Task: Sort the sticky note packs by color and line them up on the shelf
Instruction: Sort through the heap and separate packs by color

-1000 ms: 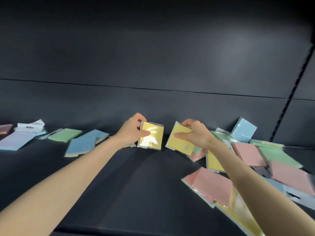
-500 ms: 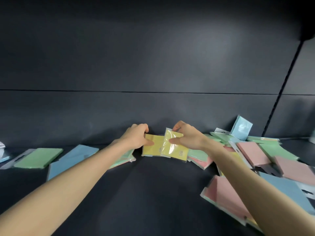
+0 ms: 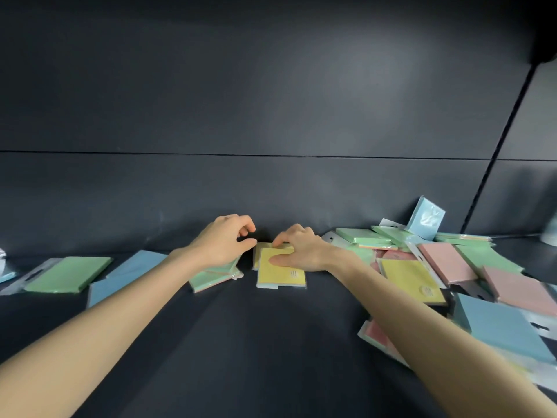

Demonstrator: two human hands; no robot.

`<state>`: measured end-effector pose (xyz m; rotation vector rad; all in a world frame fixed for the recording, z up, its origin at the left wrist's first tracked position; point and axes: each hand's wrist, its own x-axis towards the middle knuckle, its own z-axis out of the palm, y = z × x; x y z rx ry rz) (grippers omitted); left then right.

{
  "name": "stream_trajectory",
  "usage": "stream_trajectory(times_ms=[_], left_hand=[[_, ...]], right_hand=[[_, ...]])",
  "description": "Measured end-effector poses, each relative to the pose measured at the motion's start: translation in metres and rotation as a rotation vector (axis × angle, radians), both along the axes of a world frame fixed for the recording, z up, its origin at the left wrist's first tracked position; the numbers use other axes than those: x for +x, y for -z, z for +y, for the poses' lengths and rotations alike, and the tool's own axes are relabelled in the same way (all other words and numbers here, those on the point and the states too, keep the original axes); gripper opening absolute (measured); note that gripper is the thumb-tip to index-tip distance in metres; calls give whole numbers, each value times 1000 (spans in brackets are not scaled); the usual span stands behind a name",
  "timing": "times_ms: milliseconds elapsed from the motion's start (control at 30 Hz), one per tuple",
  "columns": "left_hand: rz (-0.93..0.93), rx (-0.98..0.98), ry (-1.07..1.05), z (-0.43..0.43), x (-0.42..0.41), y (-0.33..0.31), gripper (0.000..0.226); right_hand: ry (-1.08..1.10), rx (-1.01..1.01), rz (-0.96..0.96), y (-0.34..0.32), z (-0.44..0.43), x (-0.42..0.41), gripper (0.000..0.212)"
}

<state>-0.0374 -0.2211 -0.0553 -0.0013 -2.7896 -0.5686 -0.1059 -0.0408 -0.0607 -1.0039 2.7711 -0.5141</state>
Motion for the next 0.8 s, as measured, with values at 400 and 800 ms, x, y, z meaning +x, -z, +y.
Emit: stream_trajectory(times_ms=[400,800], left_hand=[[-75,-109,156,86,-23,-16,34],[-127,12,-105,188,-64,-5,62]], right_hand=[[175,13,215,-37,109,-15,44],[197,-6,133,-27,212,-54,56]])
